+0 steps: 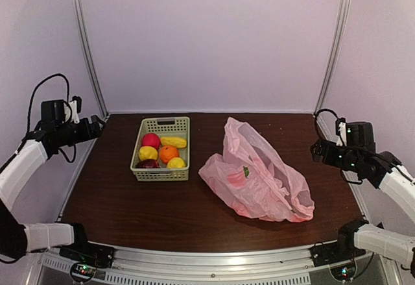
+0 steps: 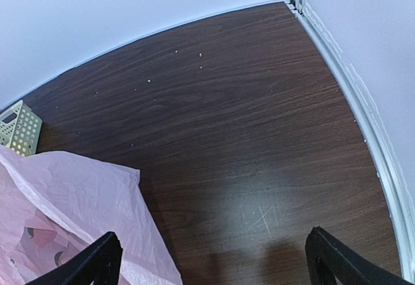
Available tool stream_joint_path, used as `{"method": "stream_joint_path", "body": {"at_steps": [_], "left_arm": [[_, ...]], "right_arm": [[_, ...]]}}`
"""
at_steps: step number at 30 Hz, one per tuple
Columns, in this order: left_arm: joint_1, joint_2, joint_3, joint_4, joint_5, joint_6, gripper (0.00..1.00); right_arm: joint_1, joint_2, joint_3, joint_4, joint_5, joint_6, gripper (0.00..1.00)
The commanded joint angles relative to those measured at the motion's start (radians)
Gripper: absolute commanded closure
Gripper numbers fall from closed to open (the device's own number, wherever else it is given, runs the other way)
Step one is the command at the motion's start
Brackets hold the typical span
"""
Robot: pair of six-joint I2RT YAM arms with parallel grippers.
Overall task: Untie the knot of the plastic bag and take out the fruit
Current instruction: Place the fake fruit in the bin, then reset both arms
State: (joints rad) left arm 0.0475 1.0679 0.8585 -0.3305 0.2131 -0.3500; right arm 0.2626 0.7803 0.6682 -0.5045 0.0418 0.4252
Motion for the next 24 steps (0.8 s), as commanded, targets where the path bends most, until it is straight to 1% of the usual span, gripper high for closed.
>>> {"method": "stream_joint_path", "body": {"at_steps": [1,4,10,13,19,24], "left_arm": [[0.046,-0.101,0.002,-0.097,0.059,0.061,0.02],[0.046,-0.183,-0.006,-0.122,0.006,0.096,0.02],[0.045,-0.381,-0.061,-0.113,-0.045,0.168,0.02],[0.045,-0.456,-0.100,-0.093,-0.051,0.200,0.02],[0.044,-0.509,-0.153,-0.087,-0.056,0.215,0.02],[0.045,-0.508,-0.159,-0.080,-0.056,0.217,0.02]], "right_arm": [[-0.076,-0.051,0.014,-0.022,-0.025,-0.078,0.00],[-0.112,-0.097,0.006,0.001,-0.024,-0.087,0.00],[-0.115,-0.253,-0.036,0.072,0.063,-0.108,0.00],[-0.115,-0.322,-0.061,0.108,0.066,-0.134,0.00],[-0.115,-0.465,-0.129,0.191,0.073,-0.190,0.00],[-0.115,-0.567,-0.201,0.256,0.100,-0.179,0.00]]}}
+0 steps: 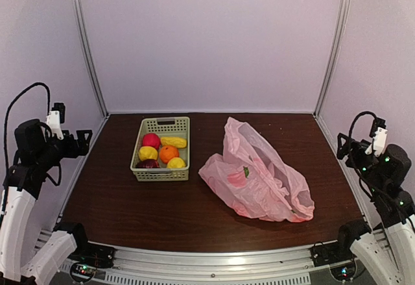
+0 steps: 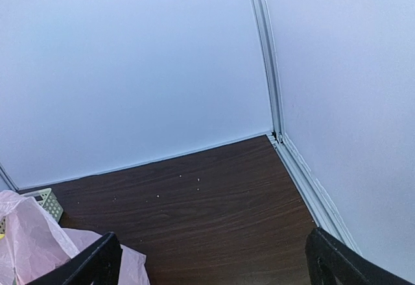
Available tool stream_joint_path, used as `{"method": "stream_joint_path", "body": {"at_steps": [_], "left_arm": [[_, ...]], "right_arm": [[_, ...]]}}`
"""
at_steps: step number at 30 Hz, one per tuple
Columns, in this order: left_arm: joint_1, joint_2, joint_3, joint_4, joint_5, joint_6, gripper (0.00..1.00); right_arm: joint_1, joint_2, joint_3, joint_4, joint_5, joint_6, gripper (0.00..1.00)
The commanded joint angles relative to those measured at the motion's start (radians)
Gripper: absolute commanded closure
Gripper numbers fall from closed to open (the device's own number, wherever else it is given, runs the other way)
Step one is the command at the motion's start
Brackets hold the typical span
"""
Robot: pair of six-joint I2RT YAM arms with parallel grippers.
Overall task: Untie the knot of the plastic bag and take out the fruit
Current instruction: Reset both arms
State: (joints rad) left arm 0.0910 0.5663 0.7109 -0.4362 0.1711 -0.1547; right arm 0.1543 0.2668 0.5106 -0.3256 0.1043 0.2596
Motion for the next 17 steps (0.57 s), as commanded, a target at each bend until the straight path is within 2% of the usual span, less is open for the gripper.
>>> {"method": "stream_joint_path", "body": {"at_steps": [1,17], "left_arm": [[0.001,-0.005,-0.013,0.025,-0.015,0.022,0.02],[0.001,0.000,-0.011,0.022,-0.050,0.012,0.02]], "right_arm": [[-0.007,-0.058,-0.046,0.078,0.042,-0.013,0.00],[-0.007,0.002,-0.038,0.069,0.030,-0.014,0.00]]}}
